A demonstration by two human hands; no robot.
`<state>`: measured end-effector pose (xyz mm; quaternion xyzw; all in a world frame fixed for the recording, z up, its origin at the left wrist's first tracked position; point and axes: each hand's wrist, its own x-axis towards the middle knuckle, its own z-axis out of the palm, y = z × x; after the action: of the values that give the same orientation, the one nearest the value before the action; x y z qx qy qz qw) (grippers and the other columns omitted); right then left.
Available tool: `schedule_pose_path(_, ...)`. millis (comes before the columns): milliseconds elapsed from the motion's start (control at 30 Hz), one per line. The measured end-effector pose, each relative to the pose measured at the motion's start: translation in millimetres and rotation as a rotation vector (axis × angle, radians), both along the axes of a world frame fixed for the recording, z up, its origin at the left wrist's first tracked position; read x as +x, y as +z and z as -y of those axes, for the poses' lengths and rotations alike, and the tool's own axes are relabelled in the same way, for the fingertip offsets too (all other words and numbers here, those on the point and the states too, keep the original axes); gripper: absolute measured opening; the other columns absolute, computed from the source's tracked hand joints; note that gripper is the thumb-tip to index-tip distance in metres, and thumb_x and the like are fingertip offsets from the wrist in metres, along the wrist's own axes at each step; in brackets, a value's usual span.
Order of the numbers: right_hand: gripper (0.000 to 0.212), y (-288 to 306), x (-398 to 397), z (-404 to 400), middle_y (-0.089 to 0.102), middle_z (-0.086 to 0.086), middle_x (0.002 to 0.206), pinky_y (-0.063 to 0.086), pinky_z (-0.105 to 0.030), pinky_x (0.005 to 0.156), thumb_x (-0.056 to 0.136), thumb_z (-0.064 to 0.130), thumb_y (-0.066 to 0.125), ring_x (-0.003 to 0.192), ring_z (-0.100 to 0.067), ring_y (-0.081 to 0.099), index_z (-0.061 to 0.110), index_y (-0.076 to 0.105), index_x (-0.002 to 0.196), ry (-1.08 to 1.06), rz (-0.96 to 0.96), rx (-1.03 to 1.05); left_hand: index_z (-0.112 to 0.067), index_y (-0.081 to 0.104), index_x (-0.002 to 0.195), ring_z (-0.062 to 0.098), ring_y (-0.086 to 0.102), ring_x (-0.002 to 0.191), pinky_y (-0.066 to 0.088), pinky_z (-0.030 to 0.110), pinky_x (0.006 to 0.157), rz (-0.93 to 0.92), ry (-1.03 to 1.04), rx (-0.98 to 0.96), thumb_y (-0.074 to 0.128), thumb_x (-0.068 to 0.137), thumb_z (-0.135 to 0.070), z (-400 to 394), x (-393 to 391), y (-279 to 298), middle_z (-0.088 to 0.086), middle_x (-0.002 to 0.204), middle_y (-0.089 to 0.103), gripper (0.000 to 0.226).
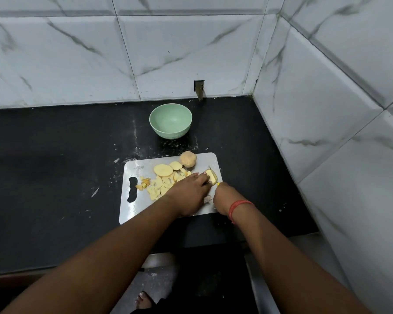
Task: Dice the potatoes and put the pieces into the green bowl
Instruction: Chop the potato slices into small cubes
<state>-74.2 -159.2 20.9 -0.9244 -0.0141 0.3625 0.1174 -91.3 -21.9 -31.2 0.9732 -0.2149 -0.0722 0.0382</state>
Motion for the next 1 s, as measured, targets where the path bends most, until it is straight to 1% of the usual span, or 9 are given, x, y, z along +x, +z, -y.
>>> schedule_pose_path(67,0.035,-3,-1,6,0.056,-0.017,0.129,0.043,-0.025,0.069,0.100,0.017,0.043,0.119,-0.033,0.055,0.005,0.049,0.132,-0.087,0.024,0.104,-0.009,0.038,0.154,0.031,0.038,0.139,0.014,0.034,0.123,0.002,0.004,0.014,0.044,0.104,-0.035,1,-1,-1,0.015,0.151,0.036,0.057)
schedule_pose_path(133,0.033,-11,-8,15,0.060,-0.019,0.110,0.033,-0.023,0.056,0.099,0.013,0.045,0.115,-0.032,0.058,0.002,0.049,0.129,0.008,0.093,0.048,-0.008,0.039,0.153,0.031,0.037,0.141,0.011,0.035,0.124,0.004,0.006,0.024,0.041,0.106,-0.039,2,0,-2,0.015,0.153,0.036,0.057)
schedule_pose_path(167,0.033,-12,-14,19,0.060,-0.018,0.107,0.037,-0.024,0.059,0.099,0.011,0.044,0.116,-0.030,0.058,0.000,0.046,0.130,0.008,0.088,0.004,-0.008,0.039,0.153,0.031,0.036,0.141,0.010,0.035,0.124,0.004,0.007,0.027,0.039,0.107,-0.041,3,0,-2,0.015,0.154,0.035,0.057)
schedule_pose_path(267,0.036,-24,-31,33,0.059,-0.017,0.122,0.047,-0.030,0.083,0.098,0.011,0.044,0.111,-0.028,0.061,-0.001,0.040,0.131,0.059,0.047,-0.050,-0.008,0.038,0.154,0.030,0.034,0.143,0.009,0.035,0.124,-0.004,0.009,0.026,0.038,0.107,-0.043,2,0,-3,0.014,0.155,0.034,0.058)
schedule_pose_path(400,0.032,-33,-47,52,0.058,-0.015,0.126,0.044,-0.030,0.085,0.104,0.016,0.035,0.114,-0.028,0.058,0.003,0.043,0.132,0.097,0.052,-0.090,-0.010,0.038,0.154,0.029,0.032,0.144,0.012,0.034,0.124,-0.009,0.008,-0.003,0.038,0.107,-0.043,-1,0,-3,0.013,0.156,0.033,0.057)
schedule_pose_path(567,0.020,-23,-41,51,0.062,-0.014,0.111,0.039,-0.028,0.069,0.101,0.016,0.040,0.088,-0.023,0.060,0.007,0.044,0.118,-0.036,0.165,0.070,-0.010,0.039,0.154,0.028,0.031,0.146,0.009,0.032,0.124,-0.037,0.004,-0.070,0.038,0.107,-0.044,-7,2,-5,0.010,0.160,0.031,0.057)
schedule_pose_path(667,0.024,-21,-27,34,0.063,-0.017,0.113,0.042,-0.028,0.070,0.099,0.010,0.041,0.099,-0.028,0.064,0.001,0.043,0.121,0.006,0.198,0.081,-0.009,0.041,0.153,0.028,0.032,0.145,0.012,0.033,0.124,-0.054,-0.007,-0.096,0.041,0.107,-0.043,-12,1,-7,0.010,0.160,0.032,0.057)
schedule_pose_path(833,0.030,-12,-4,17,0.058,-0.022,0.118,0.046,-0.036,0.085,0.097,0.010,0.043,0.109,-0.038,0.058,-0.001,0.047,0.125,0.031,0.191,0.127,-0.006,0.052,0.144,0.027,0.047,0.122,0.042,0.041,0.106,-0.020,-0.013,-0.153,0.043,0.106,-0.038,-15,0,-8,0.011,0.138,0.046,0.051)
schedule_pose_path(1000,0.036,-21,4,2,0.055,-0.020,0.129,0.046,-0.034,0.091,0.097,0.008,0.046,0.116,-0.032,0.058,-0.001,0.042,0.132,0.053,0.125,-0.003,-0.003,0.062,0.132,0.028,0.053,0.112,0.046,0.041,0.100,0.017,-0.054,-0.150,0.020,0.095,-0.048,-15,4,-6,0.011,0.123,0.055,0.071)
